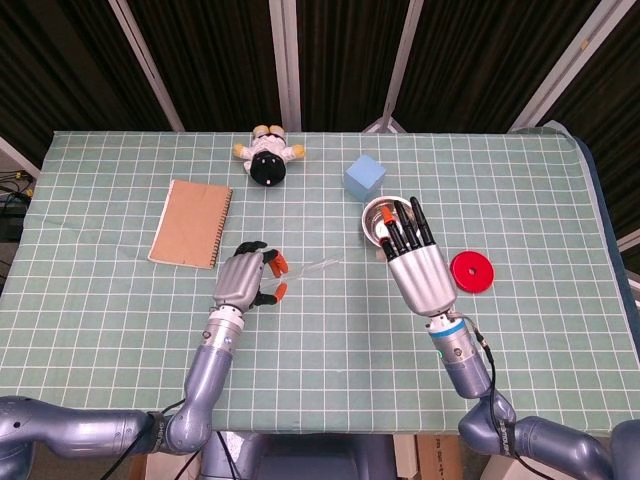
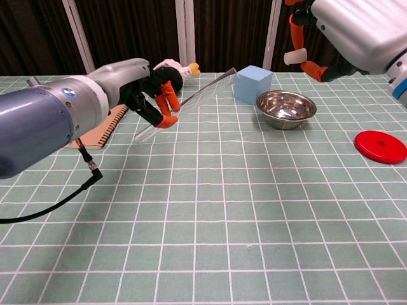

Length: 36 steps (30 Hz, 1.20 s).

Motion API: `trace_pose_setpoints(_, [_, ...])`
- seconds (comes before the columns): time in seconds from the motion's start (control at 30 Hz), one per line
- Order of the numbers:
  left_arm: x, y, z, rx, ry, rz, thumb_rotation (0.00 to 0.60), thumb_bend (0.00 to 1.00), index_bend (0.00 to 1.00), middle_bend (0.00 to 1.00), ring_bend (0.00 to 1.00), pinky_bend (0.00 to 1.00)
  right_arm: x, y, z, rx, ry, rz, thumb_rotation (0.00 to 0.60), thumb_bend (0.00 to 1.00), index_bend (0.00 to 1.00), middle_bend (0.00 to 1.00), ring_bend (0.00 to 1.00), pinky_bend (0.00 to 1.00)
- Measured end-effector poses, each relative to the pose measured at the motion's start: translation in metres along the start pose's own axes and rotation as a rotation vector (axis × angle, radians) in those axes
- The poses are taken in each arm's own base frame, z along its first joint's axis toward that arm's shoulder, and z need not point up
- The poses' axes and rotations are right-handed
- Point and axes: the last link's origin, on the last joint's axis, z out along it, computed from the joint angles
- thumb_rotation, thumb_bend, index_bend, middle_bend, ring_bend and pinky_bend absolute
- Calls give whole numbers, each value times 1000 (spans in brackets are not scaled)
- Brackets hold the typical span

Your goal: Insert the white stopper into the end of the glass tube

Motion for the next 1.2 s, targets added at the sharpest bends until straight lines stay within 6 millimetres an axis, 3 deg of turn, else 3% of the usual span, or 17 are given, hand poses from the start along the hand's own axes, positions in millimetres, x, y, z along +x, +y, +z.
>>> trace_pose_setpoints(0.73, [8, 15, 8, 42, -29, 23, 600, 678, 549, 534, 163, 121, -15, -23, 18, 50, 15, -19, 600, 405, 605, 203, 86, 41])
trace_pose_setpoints(1.2, [-9, 23, 6, 45, -73, 1, 600, 678, 548, 534, 163, 121, -21, -28, 22, 57, 12, -25, 600, 405, 605, 203, 87, 41])
